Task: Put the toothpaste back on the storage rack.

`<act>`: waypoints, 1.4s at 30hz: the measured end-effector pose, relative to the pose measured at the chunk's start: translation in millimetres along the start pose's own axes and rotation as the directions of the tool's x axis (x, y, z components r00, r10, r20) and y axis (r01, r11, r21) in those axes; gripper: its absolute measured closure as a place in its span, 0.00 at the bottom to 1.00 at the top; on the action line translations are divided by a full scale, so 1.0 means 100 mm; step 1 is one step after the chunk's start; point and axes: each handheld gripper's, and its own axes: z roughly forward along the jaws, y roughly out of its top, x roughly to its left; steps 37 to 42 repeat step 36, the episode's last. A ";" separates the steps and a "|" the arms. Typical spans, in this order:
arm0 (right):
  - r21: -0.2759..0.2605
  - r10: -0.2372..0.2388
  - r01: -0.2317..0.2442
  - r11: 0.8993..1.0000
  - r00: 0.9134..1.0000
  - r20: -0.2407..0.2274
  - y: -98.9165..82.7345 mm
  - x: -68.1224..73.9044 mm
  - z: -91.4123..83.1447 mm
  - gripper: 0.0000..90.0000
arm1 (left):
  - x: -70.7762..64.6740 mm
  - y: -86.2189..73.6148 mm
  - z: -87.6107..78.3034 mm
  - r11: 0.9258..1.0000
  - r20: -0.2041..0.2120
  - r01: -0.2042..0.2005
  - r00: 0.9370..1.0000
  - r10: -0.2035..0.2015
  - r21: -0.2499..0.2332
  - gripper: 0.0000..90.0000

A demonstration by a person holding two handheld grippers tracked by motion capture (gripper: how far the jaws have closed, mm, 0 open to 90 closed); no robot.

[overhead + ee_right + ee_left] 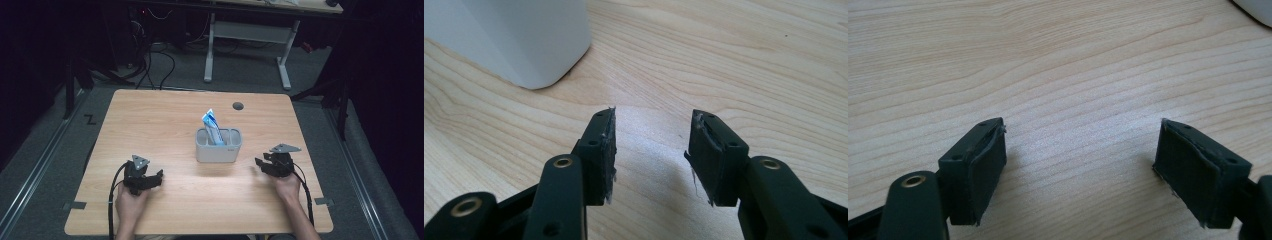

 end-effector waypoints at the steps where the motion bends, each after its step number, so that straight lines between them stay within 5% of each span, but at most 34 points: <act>1: 0.002 -0.002 0.002 1.000 1.000 0.001 0.00 0.01 0.01 0.60 | 0.00 0.00 0.00 1.000 0.000 0.000 1.000 0.000 0.000 0.23; 18: 0.007 0.007 -0.007 1.000 1.000 0.010 -0.10 0.03 0.14 0.59 | 0.00 0.00 0.00 1.000 0.000 0.000 1.000 0.000 0.000 0.23; 30: 0.005 -0.003 0.003 1.000 1.000 0.025 -0.11 0.07 0.16 0.46 | 0.00 0.00 0.00 1.000 0.000 0.000 1.000 0.000 0.000 0.23; 42: 0.007 -0.002 0.002 1.000 1.000 0.025 -0.11 0.07 0.16 0.45 | 0.00 0.00 0.00 1.000 0.000 0.000 1.000 0.000 0.000 0.23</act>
